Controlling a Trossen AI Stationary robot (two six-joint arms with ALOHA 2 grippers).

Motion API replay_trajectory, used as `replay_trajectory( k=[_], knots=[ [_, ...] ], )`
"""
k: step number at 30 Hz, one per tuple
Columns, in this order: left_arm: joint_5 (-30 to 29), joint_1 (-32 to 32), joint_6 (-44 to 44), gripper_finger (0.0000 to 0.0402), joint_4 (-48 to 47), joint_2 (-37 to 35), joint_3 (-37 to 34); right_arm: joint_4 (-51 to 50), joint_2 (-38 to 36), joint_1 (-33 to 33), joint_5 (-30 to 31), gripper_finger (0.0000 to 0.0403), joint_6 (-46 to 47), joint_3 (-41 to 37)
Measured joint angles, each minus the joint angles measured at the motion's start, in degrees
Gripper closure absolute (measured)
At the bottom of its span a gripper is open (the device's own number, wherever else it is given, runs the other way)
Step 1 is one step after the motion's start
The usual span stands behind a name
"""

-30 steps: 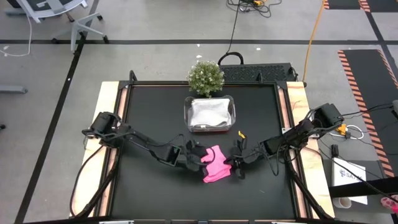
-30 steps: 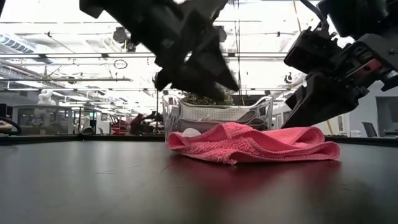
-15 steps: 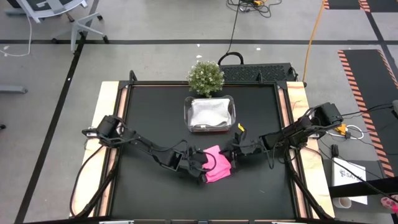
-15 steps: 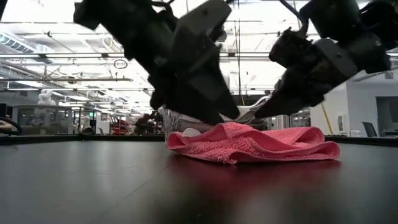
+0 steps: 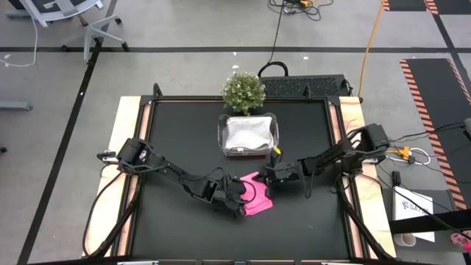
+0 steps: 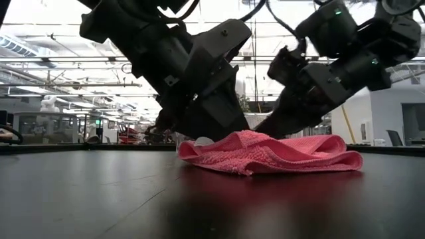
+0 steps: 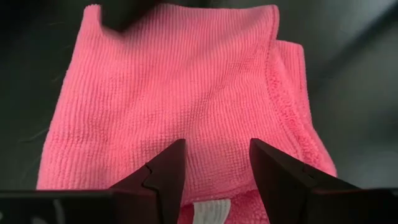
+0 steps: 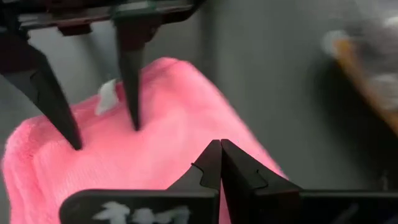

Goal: Fold microfiber towels
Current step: Fold the pink microfiber towel, then put the pink microfiber towel into the transparent bin

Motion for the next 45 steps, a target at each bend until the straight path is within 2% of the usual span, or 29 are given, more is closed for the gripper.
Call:
replay_trajectory(
  k=[8, 15, 21, 29, 34, 39, 45],
  knots=[
    [0.6, 0.1, -1.0, 0.0220, -0.3, 0.0, 0.0, -0.1, 8.2, 1.1, -2.3, 0.0403, -1.9, 6.0],
    [4.4, -1.7, -5.8, 0.0220, -2.0, 0.0, 0.0, -3.4, 7.7, -0.2, -2.4, 0.0403, -4.1, 6.0],
    [4.7, -3.9, -11.4, 0.0220, -4.7, -0.2, 0.1, -3.4, 7.7, -1.1, -2.5, 0.0403, -4.8, 6.0],
    [4.7, -3.8, -7.8, 0.0220, -4.4, -0.2, 0.1, -2.4, 7.6, -1.1, -2.4, 0.0403, -3.8, 6.0],
    [4.6, -2.8, -4.0, 0.0220, -4.9, -2.2, 0.1, -2.7, 4.6, 0.0, -2.2, 0.0403, -3.3, 6.0],
    [-0.2, -1.7, 0.0, 0.0220, -7.4, -5.8, 0.1, -5.7, -0.2, 1.3, -2.3, 0.0403, -1.3, 6.0],
    [-4.4, 0.7, -6.9, 0.0220, -20.4, -9.5, 0.1, -19.8, -9.2, 2.3, -4.6, 0.0403, 1.7, 5.9]
  ],
)
